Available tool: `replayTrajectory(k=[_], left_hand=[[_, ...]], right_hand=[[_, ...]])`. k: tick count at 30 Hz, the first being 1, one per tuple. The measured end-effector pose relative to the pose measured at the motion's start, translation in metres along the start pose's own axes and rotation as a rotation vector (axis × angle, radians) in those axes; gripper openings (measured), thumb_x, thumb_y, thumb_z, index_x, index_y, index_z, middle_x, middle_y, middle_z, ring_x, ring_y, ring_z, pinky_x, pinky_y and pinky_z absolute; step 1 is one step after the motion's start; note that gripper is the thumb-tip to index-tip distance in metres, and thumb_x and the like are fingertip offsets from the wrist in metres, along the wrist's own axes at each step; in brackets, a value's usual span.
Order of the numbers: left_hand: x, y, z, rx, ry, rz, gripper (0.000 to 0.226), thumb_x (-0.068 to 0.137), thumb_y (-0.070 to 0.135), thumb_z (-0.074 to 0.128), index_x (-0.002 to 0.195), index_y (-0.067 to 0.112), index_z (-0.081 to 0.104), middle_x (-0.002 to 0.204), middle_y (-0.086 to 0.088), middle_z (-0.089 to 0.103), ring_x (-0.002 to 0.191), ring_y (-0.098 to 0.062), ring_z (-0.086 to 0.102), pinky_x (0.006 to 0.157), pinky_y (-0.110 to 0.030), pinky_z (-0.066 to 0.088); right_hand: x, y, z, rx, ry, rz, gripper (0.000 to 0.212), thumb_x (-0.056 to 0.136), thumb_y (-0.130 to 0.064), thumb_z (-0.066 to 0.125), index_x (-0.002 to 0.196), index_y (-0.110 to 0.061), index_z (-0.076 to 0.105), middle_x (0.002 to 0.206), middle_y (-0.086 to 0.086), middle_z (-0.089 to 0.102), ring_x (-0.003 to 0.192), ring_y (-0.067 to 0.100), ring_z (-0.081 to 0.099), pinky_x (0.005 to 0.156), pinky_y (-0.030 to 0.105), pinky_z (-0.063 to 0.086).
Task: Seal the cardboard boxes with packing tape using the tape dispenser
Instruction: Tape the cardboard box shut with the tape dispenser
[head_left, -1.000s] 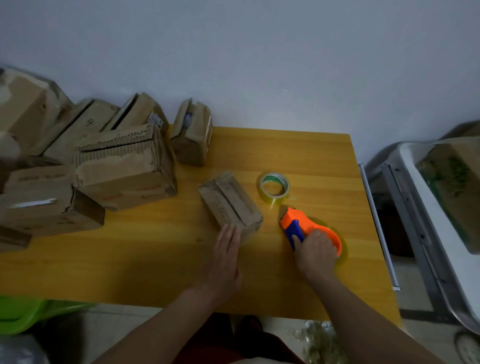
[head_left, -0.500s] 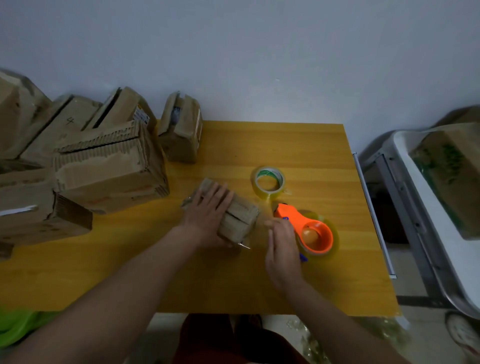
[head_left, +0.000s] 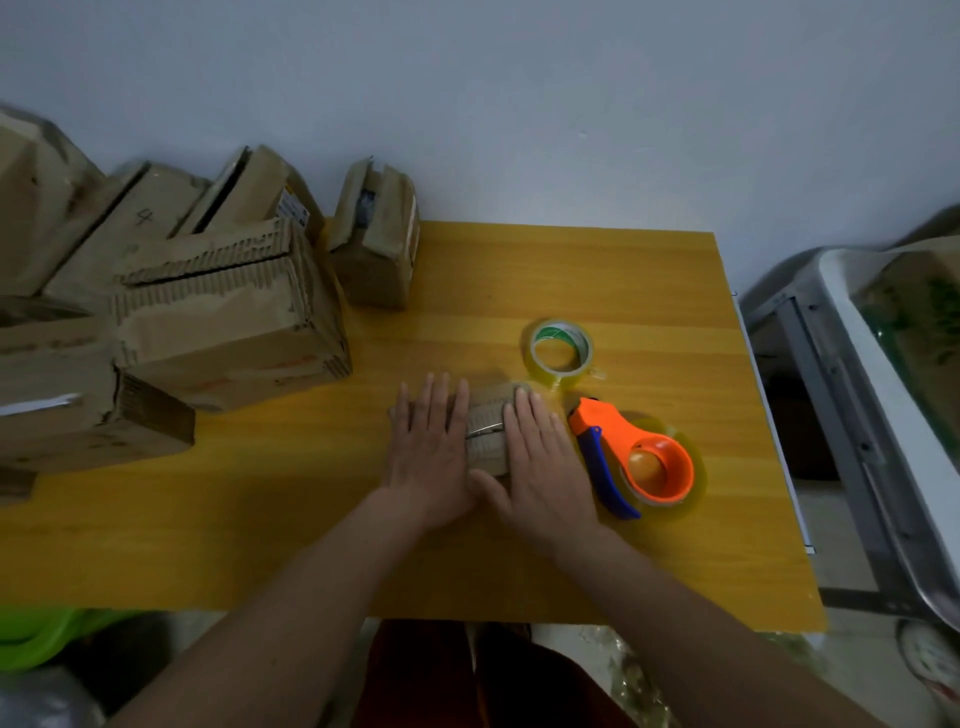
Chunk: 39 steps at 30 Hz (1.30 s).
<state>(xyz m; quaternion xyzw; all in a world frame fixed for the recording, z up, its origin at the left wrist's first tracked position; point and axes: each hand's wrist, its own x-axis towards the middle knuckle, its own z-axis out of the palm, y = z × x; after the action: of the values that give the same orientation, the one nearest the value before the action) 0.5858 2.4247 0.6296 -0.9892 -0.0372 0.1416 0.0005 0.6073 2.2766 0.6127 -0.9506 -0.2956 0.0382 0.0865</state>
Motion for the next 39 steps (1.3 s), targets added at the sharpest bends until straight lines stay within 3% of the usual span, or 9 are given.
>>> replayTrajectory(k=[4,10,16,19,22,28,33,36,39], left_hand=[[0.002,-0.002,0.008,-0.076,0.077,0.012,0.114,0.072,0.083,0.020,0.154,0.006,-0.001,0.161,-0.019,0.000,0.148,-0.034,-0.005,0.116,-0.053,-0.012],[0.006,-0.002,0.016,-0.052,0.106,-0.001,0.123,0.068,0.092,0.025,0.154,0.007,-0.004,0.161,-0.017,-0.002,0.148,-0.032,-0.008,0.116,-0.054,-0.011],[0.006,-0.003,0.013,-0.042,0.081,-0.002,0.122,0.071,0.092,0.023,0.151,0.010,-0.019,0.159,-0.015,-0.017,0.146,-0.032,-0.018,0.115,-0.053,-0.016],[0.005,-0.004,0.013,-0.047,0.098,-0.004,0.122,0.071,0.092,0.022,0.150,0.010,-0.020,0.159,-0.014,-0.016,0.146,-0.032,-0.017,0.116,-0.054,-0.013],[0.005,-0.004,0.014,-0.042,0.085,-0.001,0.122,0.070,0.092,0.024,0.151,0.010,-0.017,0.160,-0.015,-0.010,0.147,-0.033,-0.013,0.116,-0.054,-0.011],[0.008,-0.004,0.022,-0.040,0.102,0.012,0.119,0.068,0.092,0.024,0.150,0.008,0.005,0.157,-0.019,0.018,0.146,-0.035,0.012,0.117,-0.057,0.003],[0.008,-0.004,0.023,-0.046,0.122,0.029,0.118,0.068,0.091,0.027,0.150,0.007,0.010,0.155,-0.021,0.023,0.145,-0.037,0.017,0.116,-0.057,0.006],[0.008,-0.004,0.022,-0.046,0.113,0.018,0.119,0.069,0.091,0.023,0.151,0.007,0.004,0.158,-0.020,0.015,0.147,-0.036,0.009,0.117,-0.057,0.001],[0.008,-0.003,0.019,-0.035,0.096,0.012,0.119,0.070,0.091,0.019,0.151,0.009,-0.011,0.160,-0.018,-0.002,0.147,-0.034,-0.005,0.117,-0.056,-0.008]], right_hand=[[0.032,0.006,-0.010,0.040,0.000,-0.038,0.080,0.097,-0.057,0.011,0.141,0.004,0.039,0.149,0.021,0.037,0.142,0.033,0.029,0.115,0.047,0.028],[0.064,0.024,-0.018,0.508,0.035,0.061,0.038,0.101,-0.018,0.036,0.133,-0.004,0.053,0.129,0.016,0.058,0.122,0.032,0.051,0.104,0.032,0.034],[0.084,0.043,-0.039,1.168,-0.276,0.453,0.046,0.105,-0.037,0.024,0.133,-0.014,0.052,0.126,0.008,0.061,0.122,0.016,0.051,0.098,0.025,0.032],[0.084,0.053,-0.048,1.325,0.086,0.570,0.049,0.096,-0.043,0.032,0.132,-0.016,0.051,0.130,0.002,0.056,0.124,0.010,0.046,0.096,0.018,0.032],[0.056,0.040,-0.042,1.172,0.331,0.378,0.042,0.095,-0.034,0.027,0.123,-0.018,0.053,0.124,0.001,0.057,0.120,0.012,0.050,0.103,0.017,0.036],[0.046,0.016,-0.005,1.075,0.016,0.209,0.051,0.098,-0.032,0.033,0.146,-0.015,0.035,0.151,-0.001,0.036,0.140,0.006,0.029,0.117,0.026,0.023],[0.067,0.028,-0.006,1.210,-0.106,0.281,0.032,0.104,-0.023,0.038,0.133,-0.020,0.050,0.121,-0.002,0.055,0.108,0.005,0.052,0.089,0.007,0.039],[0.077,0.030,-0.006,1.370,-0.213,0.400,0.037,0.102,-0.041,0.037,0.114,-0.021,0.065,0.096,-0.001,0.065,0.087,0.007,0.061,0.077,0.021,0.049],[0.083,0.031,-0.002,1.508,-0.307,0.542,0.059,0.097,-0.059,0.029,0.103,-0.020,0.072,0.100,0.010,0.071,0.097,0.025,0.066,0.087,0.039,0.053]])
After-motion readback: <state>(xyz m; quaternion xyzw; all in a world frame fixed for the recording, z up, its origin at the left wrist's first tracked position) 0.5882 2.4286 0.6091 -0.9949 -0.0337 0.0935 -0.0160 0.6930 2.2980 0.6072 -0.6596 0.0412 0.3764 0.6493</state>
